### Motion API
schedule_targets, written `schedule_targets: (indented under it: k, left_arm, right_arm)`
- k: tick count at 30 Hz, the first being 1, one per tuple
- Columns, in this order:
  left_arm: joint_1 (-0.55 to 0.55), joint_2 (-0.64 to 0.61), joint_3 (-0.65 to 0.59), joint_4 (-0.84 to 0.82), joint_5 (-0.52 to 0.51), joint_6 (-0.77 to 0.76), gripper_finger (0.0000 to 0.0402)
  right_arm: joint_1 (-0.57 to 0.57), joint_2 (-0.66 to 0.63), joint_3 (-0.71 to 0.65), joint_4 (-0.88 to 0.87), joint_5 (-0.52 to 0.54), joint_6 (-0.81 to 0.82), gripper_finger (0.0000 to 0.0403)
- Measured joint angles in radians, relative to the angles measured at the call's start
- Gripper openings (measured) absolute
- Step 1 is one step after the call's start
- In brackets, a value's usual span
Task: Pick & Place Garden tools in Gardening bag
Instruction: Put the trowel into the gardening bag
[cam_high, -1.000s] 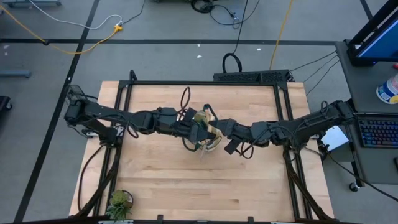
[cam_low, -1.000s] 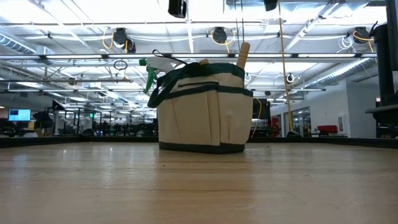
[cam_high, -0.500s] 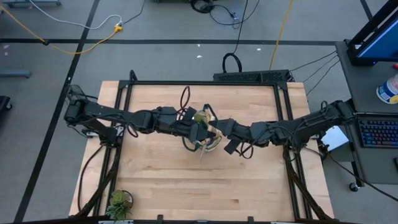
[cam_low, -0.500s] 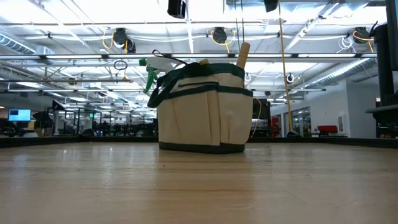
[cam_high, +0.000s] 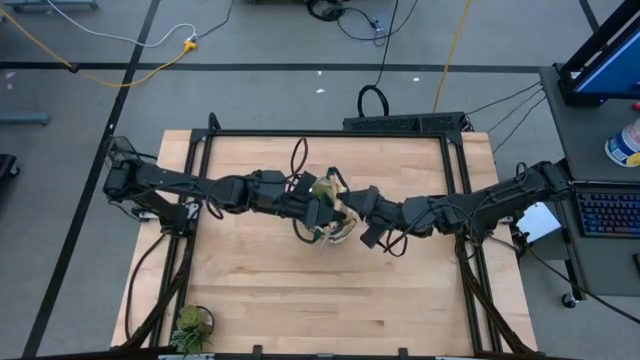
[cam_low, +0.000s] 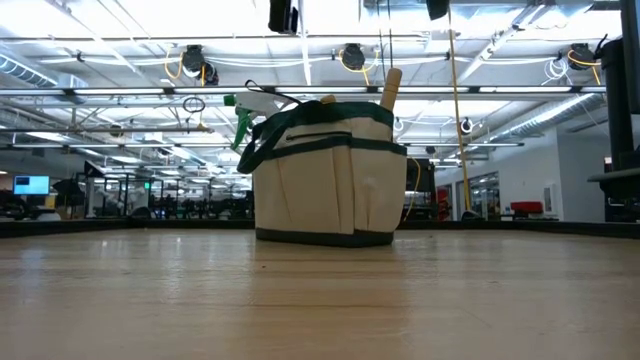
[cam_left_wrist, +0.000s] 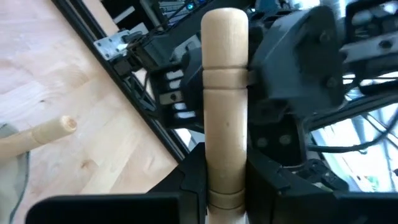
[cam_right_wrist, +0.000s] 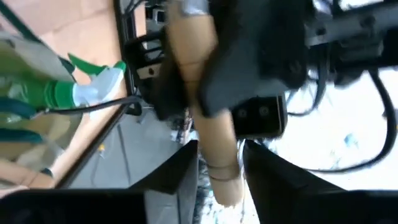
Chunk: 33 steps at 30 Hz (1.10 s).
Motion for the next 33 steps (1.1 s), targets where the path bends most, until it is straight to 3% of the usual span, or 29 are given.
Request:
schedule_targets:
  k: [3,9,13,23,30,33]
  left_arm:
    - [-0.008,0.000,0.000,-0.011,-0.032,0.003,0.0067]
    - [-0.024,0.000,0.000,-0.046,-0.133,0.039,0.0067]
    - [-0.033,0.000,0.000,-0.100,-0.232,0.043,0.0067]
    - [-0.059,0.000,0.000,-0.128,-0.451,0.150,0.0067]
    - [-0.073,0.000,0.000,-0.131,-0.716,0.352,0.0067]
    - [-0.074,0.017,0.000,-0.113,-0.782,0.421,0.0067]
  right_arm:
    - [0.000,0.000,0.000,0.014,0.080,0.060,0.0135]
    - [0.000,0.000,0.000,0.014,0.344,0.078,0.0139]
    - [0.000,0.000,0.000,0.014,0.439,0.106,0.0135]
    - [0.008,-0.029,0.000,-0.002,0.492,0.386,0.0134]
    - [0.008,-0.079,0.000,-0.092,0.489,0.608,0.0134]
    - [0.008,-0.101,0.000,-0.155,0.488,0.680,0.0134]
